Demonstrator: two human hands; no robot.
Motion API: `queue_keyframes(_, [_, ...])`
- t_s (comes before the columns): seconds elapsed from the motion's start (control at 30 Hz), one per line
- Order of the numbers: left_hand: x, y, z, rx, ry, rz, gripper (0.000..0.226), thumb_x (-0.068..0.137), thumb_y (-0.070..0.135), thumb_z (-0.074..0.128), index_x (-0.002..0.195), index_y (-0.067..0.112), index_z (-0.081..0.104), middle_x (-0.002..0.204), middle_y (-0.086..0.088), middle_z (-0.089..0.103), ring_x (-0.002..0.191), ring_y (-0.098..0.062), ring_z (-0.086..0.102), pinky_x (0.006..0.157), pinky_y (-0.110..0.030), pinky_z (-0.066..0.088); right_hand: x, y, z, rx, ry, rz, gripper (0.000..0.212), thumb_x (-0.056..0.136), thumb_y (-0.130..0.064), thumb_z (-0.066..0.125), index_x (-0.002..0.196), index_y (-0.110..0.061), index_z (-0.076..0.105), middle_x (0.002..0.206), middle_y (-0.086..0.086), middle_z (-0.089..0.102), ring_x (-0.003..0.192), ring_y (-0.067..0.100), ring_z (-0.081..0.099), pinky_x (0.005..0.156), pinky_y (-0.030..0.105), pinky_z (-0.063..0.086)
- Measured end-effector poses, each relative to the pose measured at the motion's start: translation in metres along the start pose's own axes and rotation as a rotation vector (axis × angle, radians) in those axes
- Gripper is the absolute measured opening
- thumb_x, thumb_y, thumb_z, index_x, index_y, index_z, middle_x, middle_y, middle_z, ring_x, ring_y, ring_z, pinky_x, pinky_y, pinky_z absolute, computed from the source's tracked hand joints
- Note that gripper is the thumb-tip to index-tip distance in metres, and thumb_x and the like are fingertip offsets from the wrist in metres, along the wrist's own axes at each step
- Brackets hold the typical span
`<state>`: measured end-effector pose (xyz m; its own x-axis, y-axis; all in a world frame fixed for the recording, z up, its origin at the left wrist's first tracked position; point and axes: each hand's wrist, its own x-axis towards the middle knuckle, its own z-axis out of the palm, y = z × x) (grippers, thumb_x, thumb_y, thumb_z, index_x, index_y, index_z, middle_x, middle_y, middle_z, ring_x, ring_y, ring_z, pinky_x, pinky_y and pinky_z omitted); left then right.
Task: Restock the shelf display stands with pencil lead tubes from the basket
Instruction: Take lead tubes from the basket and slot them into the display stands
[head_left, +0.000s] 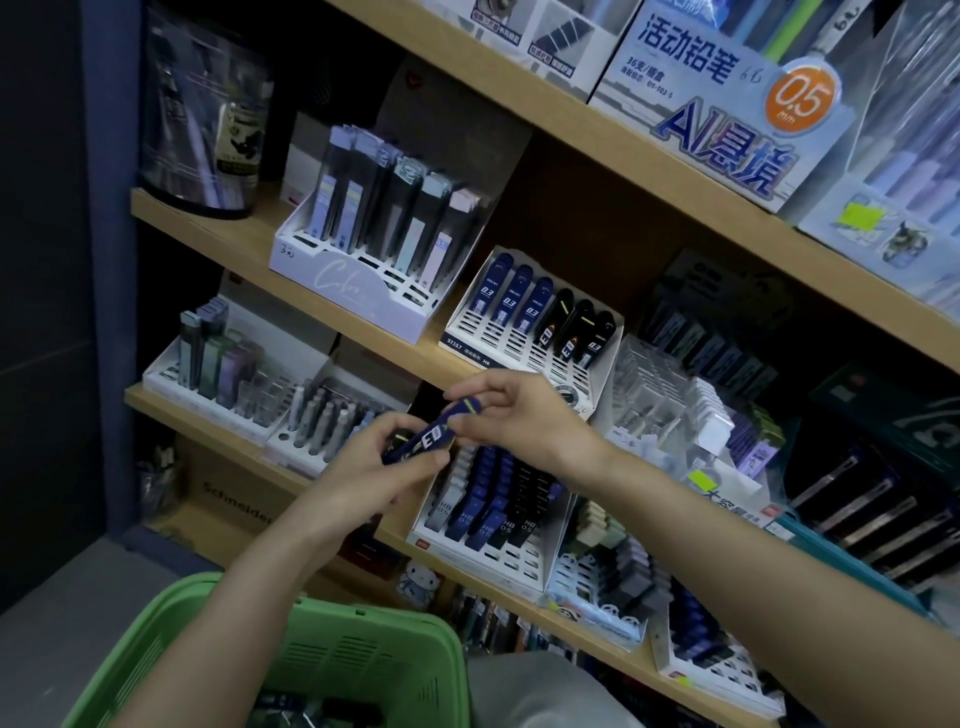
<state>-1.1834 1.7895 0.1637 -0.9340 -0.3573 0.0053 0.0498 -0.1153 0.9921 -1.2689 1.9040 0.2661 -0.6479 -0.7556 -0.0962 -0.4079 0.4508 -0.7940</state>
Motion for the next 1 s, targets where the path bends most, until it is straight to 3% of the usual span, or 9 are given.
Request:
queue_keyframes(0.17, [-0.001,0.004,0.0,-0.219,0.036,0.005,0.015,0.093,0.022,0.055,0.104,0.014,0.061,0.063,0.007,0.06,0.044,-0.005,0.039,0.041,-0.016,0.029,0.003,0.005,-0.01,0.104,0.071,0.04,0.017,0.085,0.001,0.065,0.096,-0.012,0.061,0.088,0.012,0.068,0.07,0.013,0.067,0.066,0.017,0.055])
queue_keyframes(0.3, [-0.001,0.004,0.001,-0.185,0.081,0.056,0.012,0.095,0.022,0.051,0.096,0.015,0.06,0.064,0.007,0.062,0.042,-0.005,0.039,0.041,-0.017,0.029,0.001,0.007,-0.009,0.166,0.057,0.046,0.014,0.087,0.0,0.062,0.098,-0.009,0.061,0.081,0.009,0.065,0.065,0.009,0.067,0.065,0.017,0.056])
queue_keyframes(0.5, [-0.003,0.006,-0.002,-0.172,0.08,0.117,0.011,0.093,0.023,0.054,0.095,0.015,0.06,0.066,0.007,0.062,0.044,-0.006,0.039,0.043,-0.018,0.03,0.002,-0.013,-0.017,0.054,0.025,-0.023,0.012,0.086,-0.003,0.063,0.094,-0.011,0.062,0.08,0.008,0.066,0.062,0.004,0.065,0.061,0.014,0.054])
queue_keyframes(0.6, [-0.003,0.007,-0.003,-0.176,0.131,0.097,0.009,0.093,0.024,0.054,0.098,0.018,0.058,0.07,0.006,0.063,0.046,-0.006,0.04,0.045,-0.019,0.032,0.004,-0.027,-0.024,-0.027,0.146,-0.146,0.012,0.085,-0.005,0.064,0.094,-0.013,0.063,0.079,0.005,0.065,0.064,0.006,0.063,0.064,0.018,0.055])
queue_keyframes(0.8, [0.003,0.006,-0.004,-0.258,0.287,-0.006,0.011,0.098,0.008,0.043,0.095,0.018,0.047,0.077,-0.003,0.063,0.048,-0.01,0.042,0.047,-0.025,0.03,0.039,-0.038,-0.053,-0.33,0.591,-0.39,0.017,0.09,-0.013,0.062,0.107,-0.012,0.064,0.085,-0.001,0.066,0.081,0.013,0.067,0.075,0.023,0.057])
queue_keyframes(1.0, [0.005,0.004,-0.004,-0.24,0.275,-0.009,0.015,0.098,0.005,0.042,0.093,0.018,0.044,0.076,-0.002,0.063,0.047,-0.009,0.044,0.049,-0.026,0.035,0.078,-0.026,-0.066,-0.543,0.582,-0.363,0.02,0.091,-0.017,0.061,0.11,-0.009,0.065,0.09,0.009,0.066,0.082,0.021,0.065,0.079,0.038,0.055])
